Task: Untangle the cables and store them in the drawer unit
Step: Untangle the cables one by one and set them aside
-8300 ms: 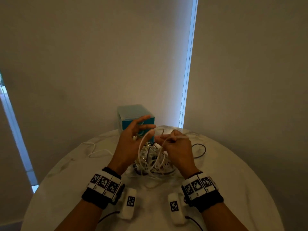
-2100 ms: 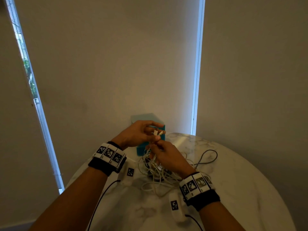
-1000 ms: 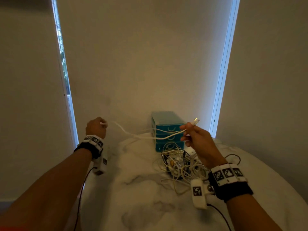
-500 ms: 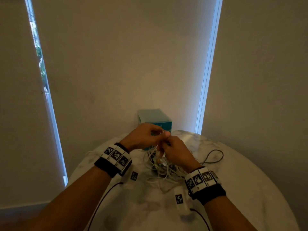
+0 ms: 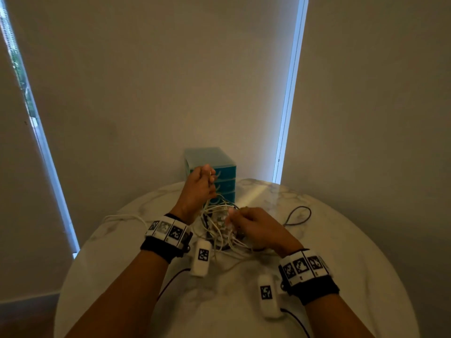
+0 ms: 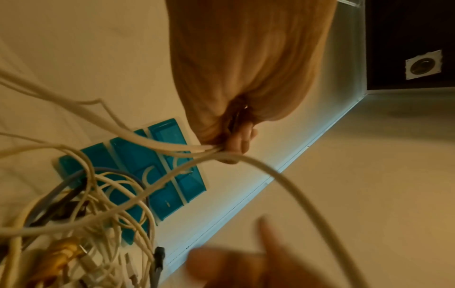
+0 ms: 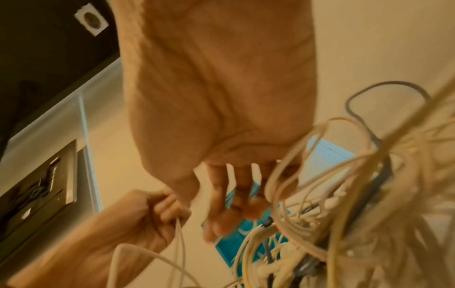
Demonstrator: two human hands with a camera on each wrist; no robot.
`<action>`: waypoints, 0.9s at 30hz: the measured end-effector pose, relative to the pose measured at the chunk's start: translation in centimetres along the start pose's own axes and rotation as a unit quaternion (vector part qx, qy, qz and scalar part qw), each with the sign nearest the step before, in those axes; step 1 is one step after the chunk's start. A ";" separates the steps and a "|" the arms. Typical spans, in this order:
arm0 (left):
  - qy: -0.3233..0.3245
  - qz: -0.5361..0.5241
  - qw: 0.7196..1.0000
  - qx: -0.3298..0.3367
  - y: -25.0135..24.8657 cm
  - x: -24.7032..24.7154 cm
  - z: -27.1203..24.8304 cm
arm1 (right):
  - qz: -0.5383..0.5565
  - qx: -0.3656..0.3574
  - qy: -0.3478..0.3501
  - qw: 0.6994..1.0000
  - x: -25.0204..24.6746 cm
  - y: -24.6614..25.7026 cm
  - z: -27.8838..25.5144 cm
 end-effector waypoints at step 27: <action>0.314 0.478 0.820 -0.014 5.4 2.4 -3.3 | 0.342 -0.045 -0.260 0.902 -7.1 -3.4 -2.0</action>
Point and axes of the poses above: each hand's wrist, its own z-axis towards the middle knuckle, its own x-axis out of the palm, y = z × x, the point moved 7 cm from there along z, towards the middle knuckle, and after that the axes turned 10 degrees about z, right-handed, at the moved point
